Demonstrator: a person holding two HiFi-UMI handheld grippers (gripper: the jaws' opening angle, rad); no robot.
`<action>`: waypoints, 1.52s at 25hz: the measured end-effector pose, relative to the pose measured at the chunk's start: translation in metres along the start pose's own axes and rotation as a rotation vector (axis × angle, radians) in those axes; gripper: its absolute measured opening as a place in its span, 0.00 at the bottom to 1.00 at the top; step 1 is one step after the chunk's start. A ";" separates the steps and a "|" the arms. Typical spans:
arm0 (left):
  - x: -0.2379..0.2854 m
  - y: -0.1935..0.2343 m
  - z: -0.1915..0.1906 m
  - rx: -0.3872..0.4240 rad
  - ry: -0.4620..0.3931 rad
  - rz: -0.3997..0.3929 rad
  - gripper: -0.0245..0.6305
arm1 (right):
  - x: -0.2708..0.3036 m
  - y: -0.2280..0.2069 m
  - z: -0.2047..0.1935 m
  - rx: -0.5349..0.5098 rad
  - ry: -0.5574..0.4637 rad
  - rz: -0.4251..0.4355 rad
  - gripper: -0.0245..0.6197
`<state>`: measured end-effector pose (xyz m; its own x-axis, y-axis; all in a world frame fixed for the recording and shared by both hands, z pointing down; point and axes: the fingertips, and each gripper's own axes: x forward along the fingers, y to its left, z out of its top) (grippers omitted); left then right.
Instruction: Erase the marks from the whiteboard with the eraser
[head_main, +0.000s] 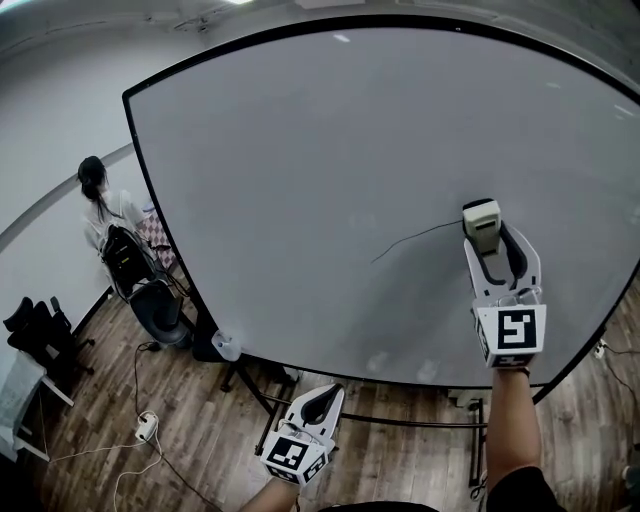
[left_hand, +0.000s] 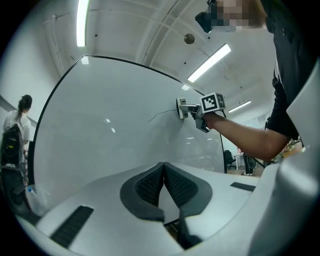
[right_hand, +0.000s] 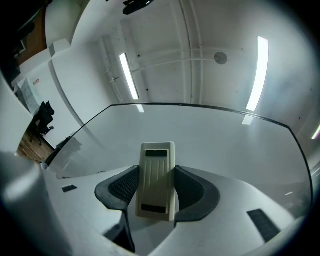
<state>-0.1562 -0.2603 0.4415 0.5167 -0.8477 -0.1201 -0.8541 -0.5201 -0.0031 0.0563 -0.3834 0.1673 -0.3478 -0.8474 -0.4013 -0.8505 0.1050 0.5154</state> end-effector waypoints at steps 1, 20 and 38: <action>-0.001 0.000 0.001 -0.007 -0.001 -0.002 0.07 | 0.003 -0.003 0.001 -0.003 0.009 0.002 0.42; -0.001 0.019 -0.006 -0.010 0.001 -0.001 0.07 | 0.021 0.007 -0.003 -0.156 0.112 -0.099 0.42; -0.018 0.043 -0.009 -0.037 -0.001 0.020 0.07 | 0.033 0.080 -0.004 -0.264 0.162 0.013 0.41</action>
<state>-0.2015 -0.2678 0.4528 0.4997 -0.8577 -0.1211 -0.8613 -0.5069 0.0359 -0.0213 -0.4050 0.1988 -0.2731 -0.9208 -0.2783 -0.7069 -0.0042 0.7073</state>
